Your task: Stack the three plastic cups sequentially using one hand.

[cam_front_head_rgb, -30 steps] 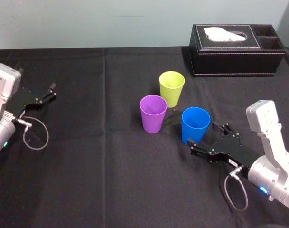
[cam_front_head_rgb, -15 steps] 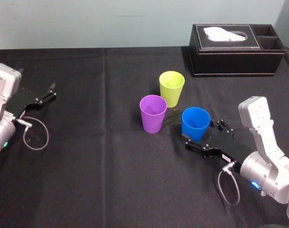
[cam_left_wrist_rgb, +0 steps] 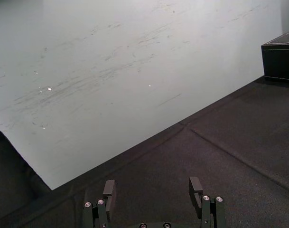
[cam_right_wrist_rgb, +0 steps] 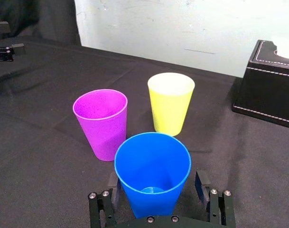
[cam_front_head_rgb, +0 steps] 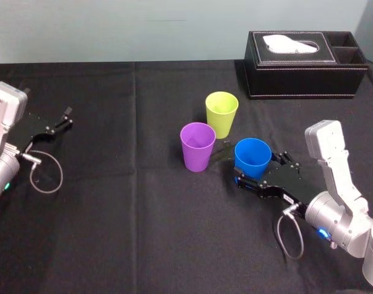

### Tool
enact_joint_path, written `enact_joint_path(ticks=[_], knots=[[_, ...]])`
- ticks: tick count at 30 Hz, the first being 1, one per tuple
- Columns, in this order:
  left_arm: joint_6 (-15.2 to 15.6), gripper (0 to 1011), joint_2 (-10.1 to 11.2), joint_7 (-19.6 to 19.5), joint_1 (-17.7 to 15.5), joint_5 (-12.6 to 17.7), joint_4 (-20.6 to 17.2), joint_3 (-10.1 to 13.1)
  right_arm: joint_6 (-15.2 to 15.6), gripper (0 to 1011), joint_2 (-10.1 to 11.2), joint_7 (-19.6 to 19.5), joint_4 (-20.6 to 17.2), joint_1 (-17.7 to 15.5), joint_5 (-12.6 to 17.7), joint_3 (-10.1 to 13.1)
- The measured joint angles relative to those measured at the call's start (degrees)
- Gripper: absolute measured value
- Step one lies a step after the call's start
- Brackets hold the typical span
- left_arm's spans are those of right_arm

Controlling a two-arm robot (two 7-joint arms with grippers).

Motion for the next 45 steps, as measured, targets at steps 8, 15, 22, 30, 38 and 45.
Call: enact_joint_path(ticks=[8, 15, 22, 30, 38, 45], knots=[[0.0, 1010, 0.0, 0.0, 0.0, 0.0, 0.0, 0.0, 0.04, 1000, -1.72, 1.05, 1.13, 0.49, -0.61, 0.33], [0.0, 1010, 0.0, 0.0, 0.0, 0.0, 0.0, 0.0, -0.17, 1000, -2.79, 1.69, 1.71, 0.8, -1.31, 0.72], [0.0, 1010, 0.0, 0.0, 0.0, 0.0, 0.0, 0.0, -0.28, 1000, -3.34, 1.69, 2.2, 1.14, -1.84, 1.05], [0.0, 1010, 0.0, 0.0, 0.0, 0.0, 0.0, 0.0, -0.33, 1000, -3.2, 1.68, 2.07, 1.05, -1.74, 0.97], [0.0, 1010, 0.0, 0.0, 0.0, 0.0, 0.0, 0.0, -0.35, 820, -3.14, 1.66, 1.97, 1.01, -1.67, 0.92], [0.0, 1010, 0.0, 0.0, 0.0, 0.0, 0.0, 0.0, -0.35, 729, -3.1, 1.64, 1.93, 0.97, -1.62, 0.89]])
